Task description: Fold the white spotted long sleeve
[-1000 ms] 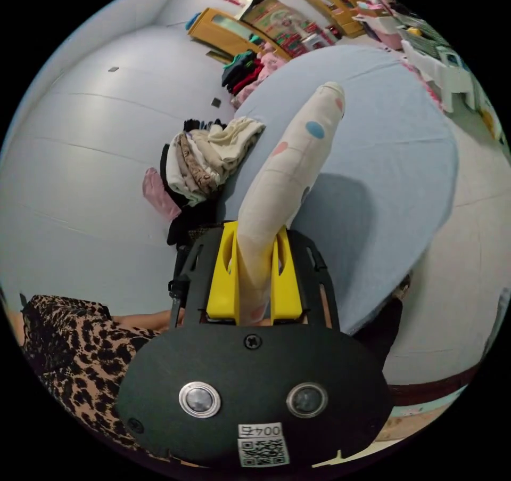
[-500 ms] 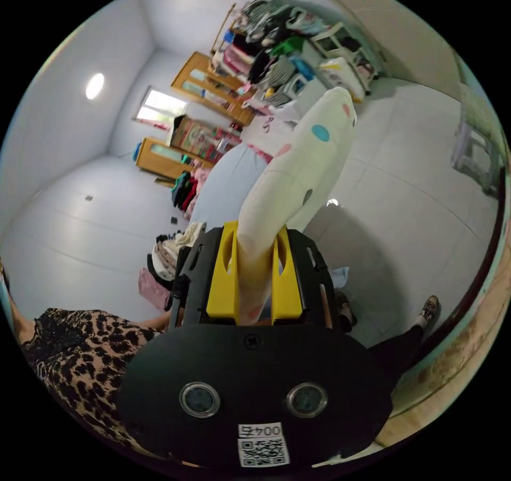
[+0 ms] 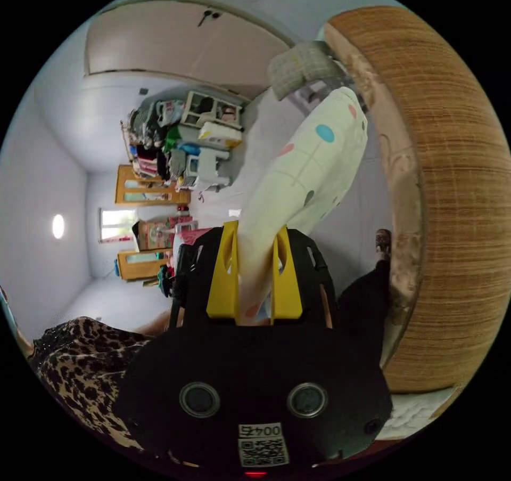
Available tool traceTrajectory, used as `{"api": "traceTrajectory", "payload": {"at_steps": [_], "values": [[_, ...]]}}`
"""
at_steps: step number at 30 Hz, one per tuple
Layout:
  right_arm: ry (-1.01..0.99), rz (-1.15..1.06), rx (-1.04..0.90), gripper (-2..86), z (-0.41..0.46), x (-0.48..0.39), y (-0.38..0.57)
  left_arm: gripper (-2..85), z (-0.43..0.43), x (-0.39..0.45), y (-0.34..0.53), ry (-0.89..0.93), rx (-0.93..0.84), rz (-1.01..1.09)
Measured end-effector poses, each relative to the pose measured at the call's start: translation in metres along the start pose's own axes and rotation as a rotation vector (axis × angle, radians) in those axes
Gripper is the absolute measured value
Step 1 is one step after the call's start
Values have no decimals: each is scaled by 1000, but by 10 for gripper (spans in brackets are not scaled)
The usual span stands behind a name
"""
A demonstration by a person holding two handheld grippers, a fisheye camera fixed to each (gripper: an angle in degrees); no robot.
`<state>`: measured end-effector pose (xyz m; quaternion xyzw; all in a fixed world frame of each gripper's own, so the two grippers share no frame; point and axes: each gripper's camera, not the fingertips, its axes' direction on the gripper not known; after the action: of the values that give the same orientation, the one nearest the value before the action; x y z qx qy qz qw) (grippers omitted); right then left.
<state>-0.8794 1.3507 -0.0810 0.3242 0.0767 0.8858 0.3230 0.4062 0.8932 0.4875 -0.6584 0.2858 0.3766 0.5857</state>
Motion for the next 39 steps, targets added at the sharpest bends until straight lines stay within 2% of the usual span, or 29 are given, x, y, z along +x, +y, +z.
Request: {"api": "traceTrajectory", "payload": {"at_steps": [5,10,15,18,20,22,24,26,28,33,39], "values": [[51,96,1,99,-87,114,-57,97,132,36,-85,-64,-141,-44],[70,97,57,99,-155,169,-111,98,211,92,-155,-129,-202,32],[41,74,254,99,-223,191,-153,98,263,180,-227,-205,-258,203],[-4,76,479,99,-258,200,-158,101,294,249,-267,-290,-333,407],[-21,133,614,103,-261,219,-158,108,321,286,-294,-399,-405,571],[-31,226,591,109,-241,245,-167,116,334,283,-315,-545,-424,582],[-17,340,458,108,-207,280,-178,120,331,263,-326,-690,-397,546],[-7,500,372,92,-171,313,-166,124,303,222,-318,-666,-365,426],[7,509,352,86,-157,312,-150,119,274,198,-294,-642,-338,399],[60,377,245,62,-125,260,-110,93,174,143,-187,-596,-279,331],[109,21,51,8,-63,109,-81,29,5,110,-15,-577,38,204]]}}
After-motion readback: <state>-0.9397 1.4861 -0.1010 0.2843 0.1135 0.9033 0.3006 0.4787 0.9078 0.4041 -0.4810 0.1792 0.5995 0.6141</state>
